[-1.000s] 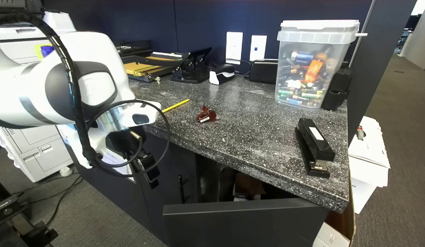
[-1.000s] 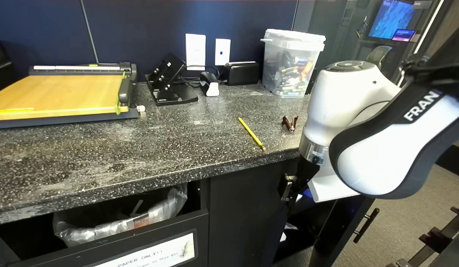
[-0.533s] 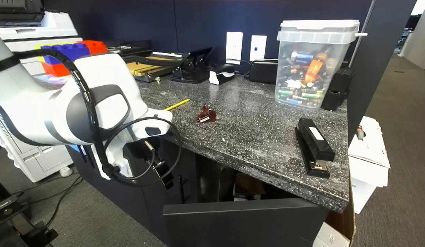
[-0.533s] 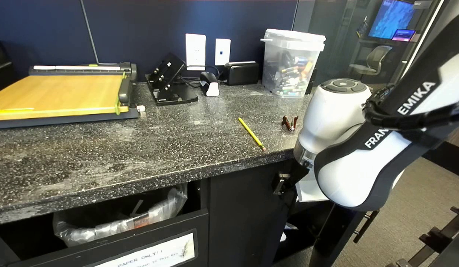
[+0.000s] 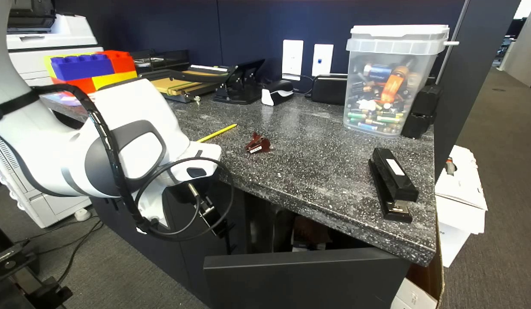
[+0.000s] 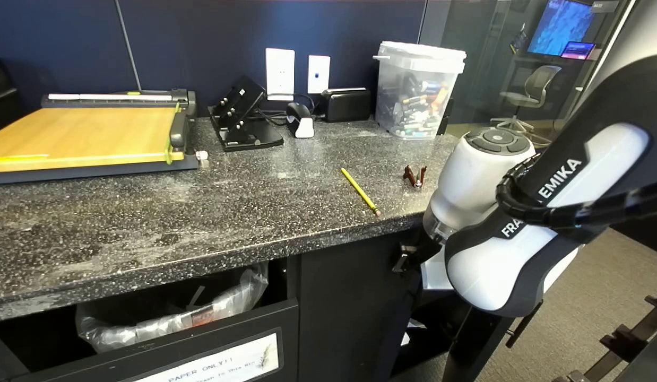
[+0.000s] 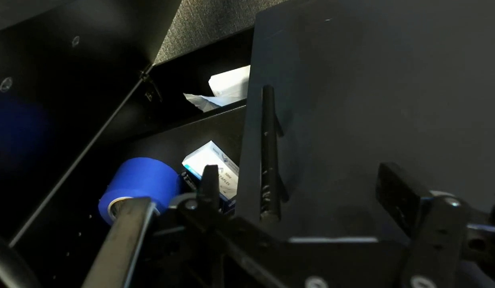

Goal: Open the left cabinet door.

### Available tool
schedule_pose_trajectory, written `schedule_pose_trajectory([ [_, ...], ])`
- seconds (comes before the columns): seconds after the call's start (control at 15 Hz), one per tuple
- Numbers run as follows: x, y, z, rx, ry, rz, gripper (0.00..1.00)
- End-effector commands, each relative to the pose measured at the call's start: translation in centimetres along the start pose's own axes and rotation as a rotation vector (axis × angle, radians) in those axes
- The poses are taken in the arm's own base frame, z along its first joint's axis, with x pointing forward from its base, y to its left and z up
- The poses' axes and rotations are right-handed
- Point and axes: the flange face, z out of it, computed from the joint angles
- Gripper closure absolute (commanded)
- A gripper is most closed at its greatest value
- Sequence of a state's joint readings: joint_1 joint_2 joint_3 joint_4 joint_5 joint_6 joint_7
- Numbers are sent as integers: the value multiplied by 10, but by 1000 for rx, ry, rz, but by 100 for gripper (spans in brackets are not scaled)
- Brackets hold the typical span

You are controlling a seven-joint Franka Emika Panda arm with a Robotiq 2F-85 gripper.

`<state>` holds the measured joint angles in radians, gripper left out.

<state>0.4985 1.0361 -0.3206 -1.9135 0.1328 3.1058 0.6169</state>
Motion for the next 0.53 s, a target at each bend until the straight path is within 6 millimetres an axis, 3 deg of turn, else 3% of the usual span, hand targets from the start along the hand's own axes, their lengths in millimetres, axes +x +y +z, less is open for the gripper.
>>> schedule_pose_trajectory([
  [0.0, 3, -6, 2, 3, 62, 23, 0],
  [0.47, 9, -7, 3, 2, 114, 36, 0],
])
